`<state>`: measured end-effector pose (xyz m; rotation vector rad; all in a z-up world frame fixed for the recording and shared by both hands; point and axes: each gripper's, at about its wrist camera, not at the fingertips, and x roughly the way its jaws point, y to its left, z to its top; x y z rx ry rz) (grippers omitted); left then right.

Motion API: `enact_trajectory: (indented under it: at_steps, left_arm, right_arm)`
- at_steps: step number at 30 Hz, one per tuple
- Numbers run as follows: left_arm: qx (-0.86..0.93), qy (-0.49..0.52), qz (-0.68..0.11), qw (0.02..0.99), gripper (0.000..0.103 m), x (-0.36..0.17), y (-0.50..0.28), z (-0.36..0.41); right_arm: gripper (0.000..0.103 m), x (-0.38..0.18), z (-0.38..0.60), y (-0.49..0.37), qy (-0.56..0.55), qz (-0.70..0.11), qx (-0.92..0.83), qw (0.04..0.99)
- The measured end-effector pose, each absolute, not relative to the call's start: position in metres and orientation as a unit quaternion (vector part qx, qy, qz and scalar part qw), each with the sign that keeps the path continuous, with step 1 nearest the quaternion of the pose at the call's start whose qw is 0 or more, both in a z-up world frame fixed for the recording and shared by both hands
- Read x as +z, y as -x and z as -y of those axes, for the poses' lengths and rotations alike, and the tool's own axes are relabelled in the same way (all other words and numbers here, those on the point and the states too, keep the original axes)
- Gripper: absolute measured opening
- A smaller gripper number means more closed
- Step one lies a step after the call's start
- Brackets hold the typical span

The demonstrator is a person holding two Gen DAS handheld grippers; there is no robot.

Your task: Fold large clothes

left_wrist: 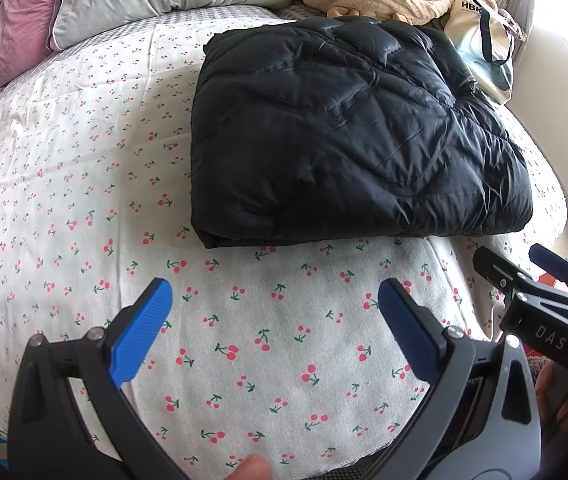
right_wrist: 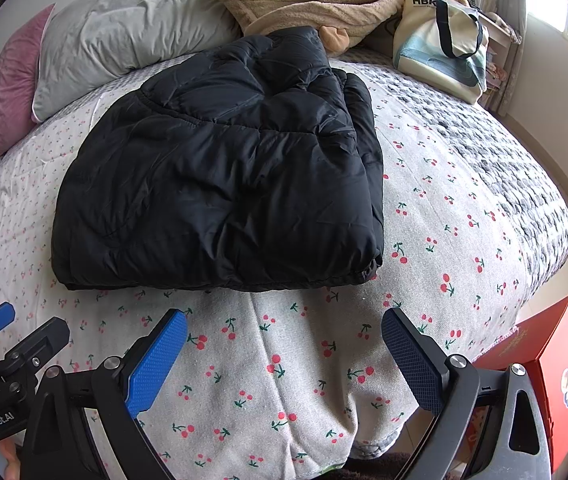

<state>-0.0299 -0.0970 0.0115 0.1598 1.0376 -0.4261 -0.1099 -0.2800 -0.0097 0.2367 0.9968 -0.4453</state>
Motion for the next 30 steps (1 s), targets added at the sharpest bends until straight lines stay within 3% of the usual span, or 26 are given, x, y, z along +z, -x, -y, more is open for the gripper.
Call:
enact_trajectory:
  at_steps: [30]
  left_arm:
    - [-0.208, -0.058, -0.516, 0.829, 0.102, 0.002, 0.024, 0.088]
  right_arm:
    - [0.099, -0.012, 0.277, 0.107, -0.116, -0.474, -0.205, 0.848]
